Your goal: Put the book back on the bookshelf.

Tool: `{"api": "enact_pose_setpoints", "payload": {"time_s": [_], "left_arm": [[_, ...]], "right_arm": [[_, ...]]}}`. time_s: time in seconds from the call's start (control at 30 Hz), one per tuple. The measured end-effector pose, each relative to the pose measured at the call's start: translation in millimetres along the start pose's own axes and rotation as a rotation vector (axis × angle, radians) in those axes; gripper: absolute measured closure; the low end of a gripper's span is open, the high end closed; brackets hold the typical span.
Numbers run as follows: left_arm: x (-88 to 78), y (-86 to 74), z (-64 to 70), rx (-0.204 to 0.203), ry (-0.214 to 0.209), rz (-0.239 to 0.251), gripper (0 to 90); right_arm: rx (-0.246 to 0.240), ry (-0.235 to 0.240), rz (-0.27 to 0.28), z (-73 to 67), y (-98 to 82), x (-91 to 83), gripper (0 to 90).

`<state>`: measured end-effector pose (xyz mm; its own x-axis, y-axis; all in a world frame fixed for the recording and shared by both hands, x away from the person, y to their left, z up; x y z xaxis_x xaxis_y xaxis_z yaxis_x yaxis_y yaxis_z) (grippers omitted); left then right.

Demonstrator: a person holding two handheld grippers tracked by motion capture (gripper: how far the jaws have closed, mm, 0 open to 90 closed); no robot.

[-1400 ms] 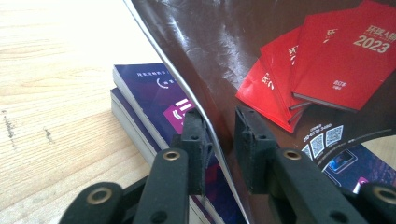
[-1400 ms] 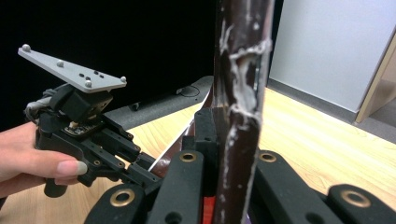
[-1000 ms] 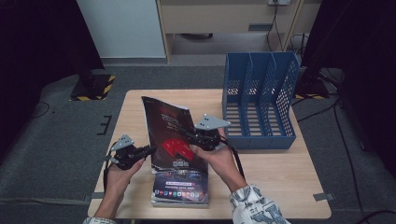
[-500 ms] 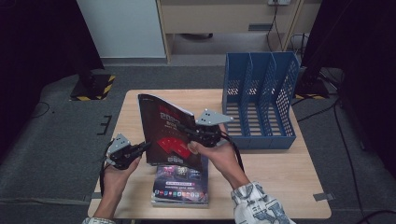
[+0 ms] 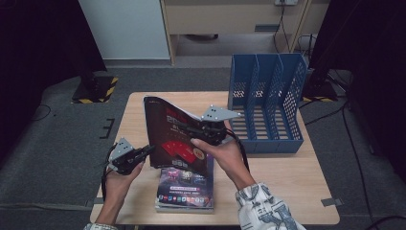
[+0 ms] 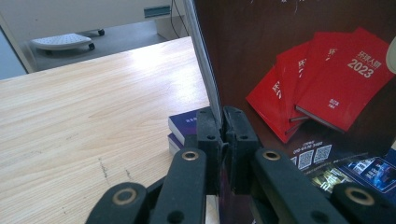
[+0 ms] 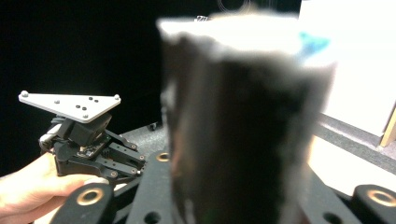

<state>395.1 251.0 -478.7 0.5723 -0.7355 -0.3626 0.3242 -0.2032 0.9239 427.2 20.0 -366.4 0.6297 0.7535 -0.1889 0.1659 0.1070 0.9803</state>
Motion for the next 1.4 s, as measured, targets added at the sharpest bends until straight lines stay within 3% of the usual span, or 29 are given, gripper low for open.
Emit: {"api": "enact_pose_setpoints", "payload": {"time_s": [0.1, 0.3, 0.63, 0.83, 1.0, 1.1, 1.23, 1.4], "left_arm": [[-0.4, -1.0, -0.6, -0.009, -0.002, 0.006, 85.5], [-0.6, -1.8, -1.8, -0.026, -0.001, 0.006, 85.6], [-0.5, -2.3, -2.3, -0.032, 0.003, 0.008, 84.9], [-1.7, -1.9, -2.1, -0.014, -0.003, 0.001, 84.4], [-2.2, -2.6, -3.4, -0.018, -0.010, 0.009, 83.1], [-1.9, -3.8, -5.1, -0.013, 0.019, 0.009, 76.9], [-2.5, -6.6, -10.1, -0.018, 0.067, 0.011, 53.3], [-5.3, -19.9, -28.1, -0.072, 0.159, -0.037, 32.1]], "right_arm": [[-0.016, -0.027, 0.008, 1.6, -0.5, 0.4, 84.6], [-0.026, -0.067, 0.023, 2.7, -1.2, 1.4, 86.1], [-0.043, -0.073, 0.037, 2.5, -1.5, 2.0, 86.7], [-0.033, -0.060, 0.023, 0.4, 0.0, 3.9, 86.6], [-0.024, -0.083, 0.013, 2.1, 0.6, 5.1, 86.9], [-0.028, -0.094, 0.014, 1.8, 1.9, 5.2, 86.9], [-0.047, -0.092, 0.014, -0.5, 6.4, 4.8, 87.0], [-0.062, -0.103, 0.022, -1.0, 14.8, 3.2, 86.9]]}}
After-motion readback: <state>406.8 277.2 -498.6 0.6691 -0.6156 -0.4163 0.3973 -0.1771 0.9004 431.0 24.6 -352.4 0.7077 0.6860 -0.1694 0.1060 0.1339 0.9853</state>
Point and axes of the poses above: each handheld gripper's, and its own axes: x roughly forward along the jaws, y roughly out of its top, z roughly to its right, the point moved 5 cm from there along x, roughly forward along the jaws, and after that the axes turned 12 degrees about -y, right-handed, at the moved point
